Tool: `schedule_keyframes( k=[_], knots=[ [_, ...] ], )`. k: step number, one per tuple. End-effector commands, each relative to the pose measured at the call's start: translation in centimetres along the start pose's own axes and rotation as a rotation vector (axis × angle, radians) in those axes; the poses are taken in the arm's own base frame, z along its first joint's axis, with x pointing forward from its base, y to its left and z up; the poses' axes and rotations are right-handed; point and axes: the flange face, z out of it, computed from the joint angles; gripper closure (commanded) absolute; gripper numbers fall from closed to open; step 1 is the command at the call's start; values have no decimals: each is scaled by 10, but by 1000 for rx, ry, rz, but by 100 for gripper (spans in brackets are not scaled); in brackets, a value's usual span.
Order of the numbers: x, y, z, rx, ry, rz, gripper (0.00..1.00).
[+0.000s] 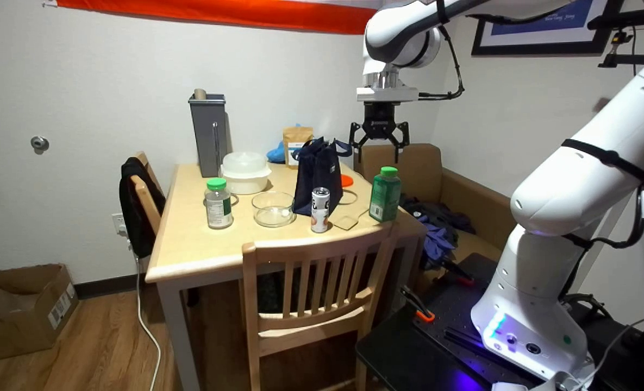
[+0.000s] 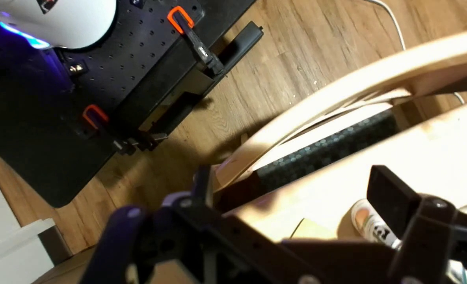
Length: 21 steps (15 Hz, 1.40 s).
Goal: Put the green bottle in the bag
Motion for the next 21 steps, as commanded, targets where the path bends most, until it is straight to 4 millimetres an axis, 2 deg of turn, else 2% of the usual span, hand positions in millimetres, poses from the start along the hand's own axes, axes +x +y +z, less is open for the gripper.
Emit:
schedule_keyframes(
  k=[1, 3, 4, 7, 8, 15, 18, 21],
  knots=[
    [35, 20, -12, 72, 6, 161, 0],
    [25, 29, -19, 117, -11, 105, 0],
    [36, 25, -10, 77, -9, 113, 0],
    [33, 28, -17, 97, -4, 111, 0],
    [38, 25, -15, 93, -3, 144, 0],
    [124, 23, 4, 175, 39, 528, 0],
    [162, 31, 17, 155, 49, 663, 0],
    [191, 41, 26, 118, 44, 783, 0]
  ],
)
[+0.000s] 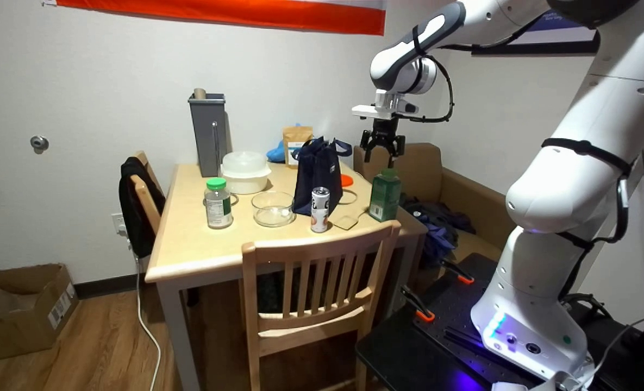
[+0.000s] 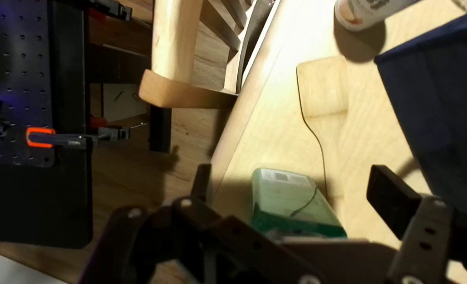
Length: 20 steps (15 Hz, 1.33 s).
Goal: Put the green bottle in the bag
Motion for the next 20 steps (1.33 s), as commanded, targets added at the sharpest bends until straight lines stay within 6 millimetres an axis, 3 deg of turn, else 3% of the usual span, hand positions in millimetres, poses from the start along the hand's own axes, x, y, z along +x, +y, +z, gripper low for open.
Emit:
schedule_keyframes(
  k=[1, 8, 16, 17, 18, 20],
  knots=[
    [33, -15, 5, -29, 24, 142, 0],
    [88, -23, 14, -24, 6, 279, 0],
    [95, -35, 47, -72, -7, 293, 0],
    [96, -35, 49, -73, -7, 291, 25],
    [96, -36, 47, -69, 5, 291, 26],
    [97, -36, 39, -52, 14, 289, 42]
  ],
)
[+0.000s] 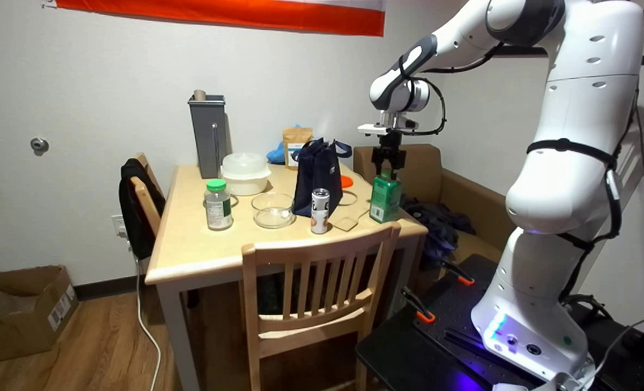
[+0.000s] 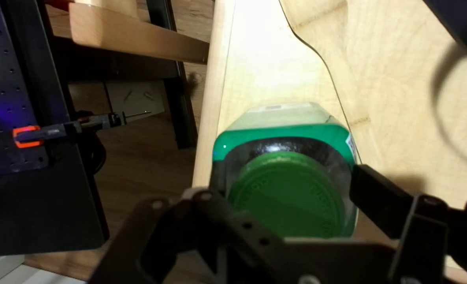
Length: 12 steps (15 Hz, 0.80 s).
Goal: Put the green bottle in the bag
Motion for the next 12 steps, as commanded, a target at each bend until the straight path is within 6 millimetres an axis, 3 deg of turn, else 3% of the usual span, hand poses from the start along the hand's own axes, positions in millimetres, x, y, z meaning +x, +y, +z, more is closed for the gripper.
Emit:
schedule_keyframes(
  k=[1, 3, 8, 12],
  knots=[
    [0, -1, -15, 31, 9, 23, 50],
    [-1, 2, -26, 49, 15, 18, 59],
    [-13, 7, -50, 84, 52, -17, 59],
    [-54, 21, -94, 129, 92, -125, 59]
  ],
)
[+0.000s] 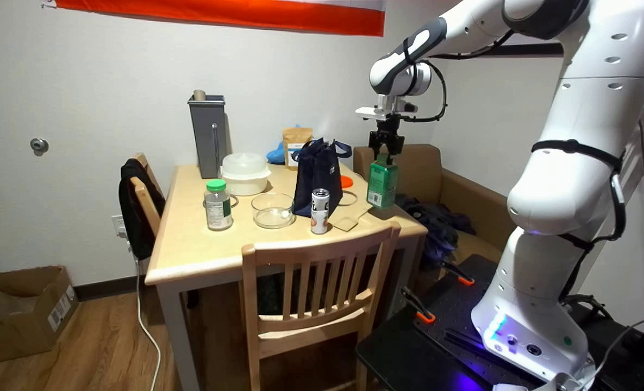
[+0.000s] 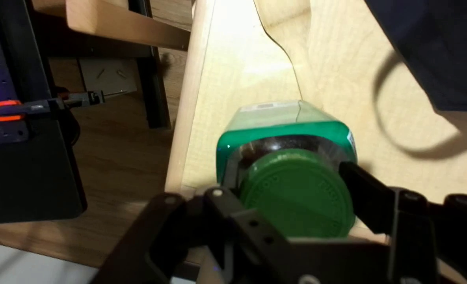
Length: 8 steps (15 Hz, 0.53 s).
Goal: Put the green bottle in the bag
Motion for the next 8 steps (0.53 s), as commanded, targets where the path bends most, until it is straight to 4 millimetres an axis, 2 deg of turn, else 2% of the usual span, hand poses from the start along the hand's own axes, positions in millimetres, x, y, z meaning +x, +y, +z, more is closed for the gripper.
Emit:
schedule_keyframes(
  k=[1, 8],
  knots=[
    [-43, 13, -56, 51, 41, -82, 59],
    [-152, 26, -143, 157, 144, -387, 59]
  ],
)
